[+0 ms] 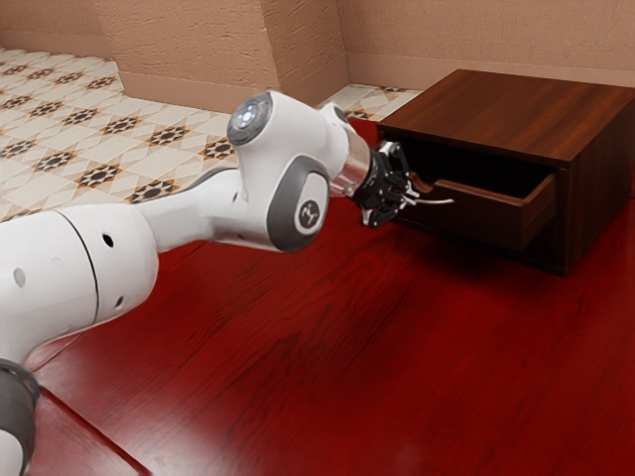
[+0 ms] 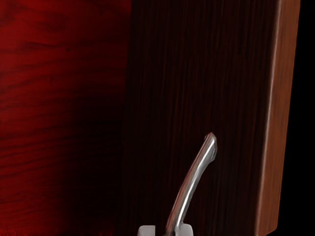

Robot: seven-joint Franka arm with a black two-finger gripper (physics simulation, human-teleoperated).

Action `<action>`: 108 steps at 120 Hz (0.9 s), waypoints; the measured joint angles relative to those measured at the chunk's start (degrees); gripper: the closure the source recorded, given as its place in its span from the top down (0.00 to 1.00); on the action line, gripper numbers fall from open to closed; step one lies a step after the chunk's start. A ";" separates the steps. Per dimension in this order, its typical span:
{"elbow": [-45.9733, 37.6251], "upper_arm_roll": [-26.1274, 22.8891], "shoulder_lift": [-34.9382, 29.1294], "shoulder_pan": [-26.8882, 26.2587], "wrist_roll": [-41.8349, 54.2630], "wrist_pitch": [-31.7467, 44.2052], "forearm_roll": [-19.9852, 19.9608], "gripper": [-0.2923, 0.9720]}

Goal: Pull the drawer handle with one arm to open the drawer

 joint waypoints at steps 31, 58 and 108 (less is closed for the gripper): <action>-5.95 0.35 -4.62 -0.62 -0.95 -0.01 -0.19 0.16; -11.02 0.92 -8.43 -0.93 -1.97 -0.04 -0.22 0.16; -19.71 1.16 -15.50 -0.81 -3.83 -0.04 -0.22 0.16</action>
